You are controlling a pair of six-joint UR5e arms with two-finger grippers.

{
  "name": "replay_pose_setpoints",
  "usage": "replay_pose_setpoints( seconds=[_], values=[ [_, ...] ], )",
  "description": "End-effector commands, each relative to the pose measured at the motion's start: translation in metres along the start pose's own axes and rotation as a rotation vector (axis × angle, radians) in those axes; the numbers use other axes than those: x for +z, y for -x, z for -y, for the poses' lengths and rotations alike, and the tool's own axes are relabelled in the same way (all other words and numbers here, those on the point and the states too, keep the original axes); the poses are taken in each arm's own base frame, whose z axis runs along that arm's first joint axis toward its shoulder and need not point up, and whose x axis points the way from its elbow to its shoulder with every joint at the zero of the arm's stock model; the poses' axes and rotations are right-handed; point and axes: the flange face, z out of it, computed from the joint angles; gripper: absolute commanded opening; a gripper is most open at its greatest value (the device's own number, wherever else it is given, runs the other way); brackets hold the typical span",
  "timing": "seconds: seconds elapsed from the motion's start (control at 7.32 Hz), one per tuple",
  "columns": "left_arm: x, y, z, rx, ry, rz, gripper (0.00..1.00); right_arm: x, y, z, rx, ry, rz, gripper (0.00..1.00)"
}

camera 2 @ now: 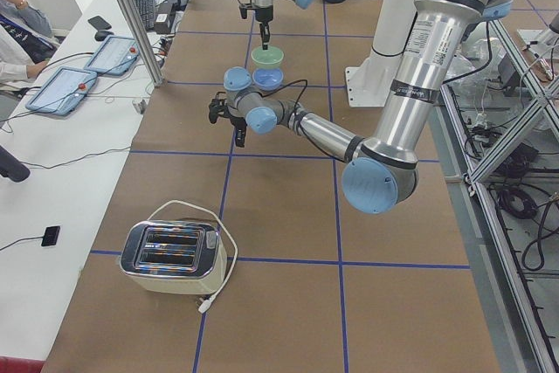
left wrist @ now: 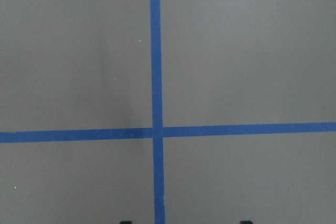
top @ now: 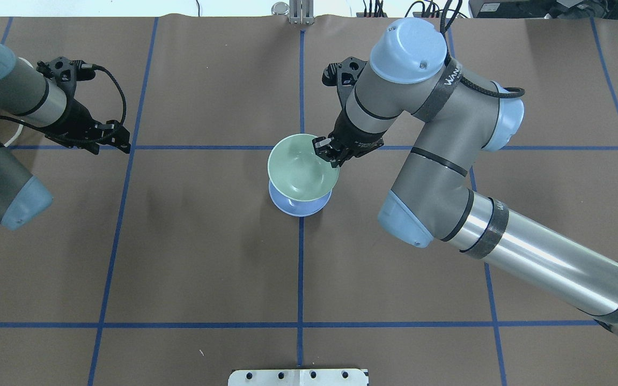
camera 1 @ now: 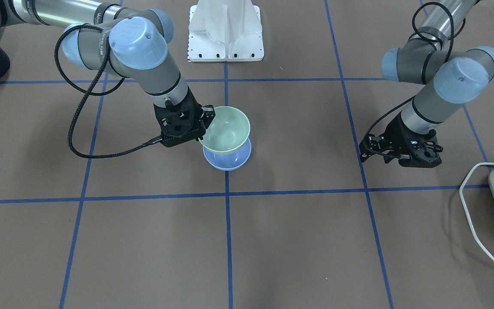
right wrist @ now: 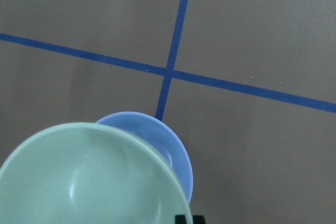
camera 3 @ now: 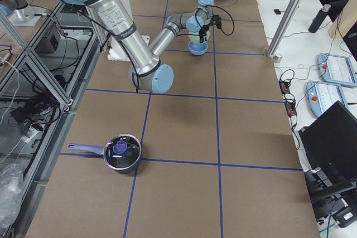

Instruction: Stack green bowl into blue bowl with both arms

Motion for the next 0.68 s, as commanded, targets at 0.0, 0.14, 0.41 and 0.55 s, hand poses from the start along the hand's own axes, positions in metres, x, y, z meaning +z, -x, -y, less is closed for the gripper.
replay_pose_setpoints(
  seconds=[0.0,0.14,0.41,0.55],
  values=[
    [0.0,0.0,0.0,0.0,-0.002,0.003,0.75,0.012,0.005,-0.005,-0.01,-0.006,-0.019,0.0],
    [0.0,0.0,0.0,0.0,-0.002,0.003,0.75,0.02,0.008,-0.008,-0.013,-0.004,-0.031,0.0],
    [0.0,0.0,0.0,0.0,-0.004,0.004,0.75,0.035,0.011,-0.012,-0.021,-0.007,-0.057,0.0],
    [0.001,0.001,0.0,-0.001,-0.003,0.005,0.75,0.034,0.014,-0.011,-0.023,-0.01,-0.053,0.0]
  ],
)
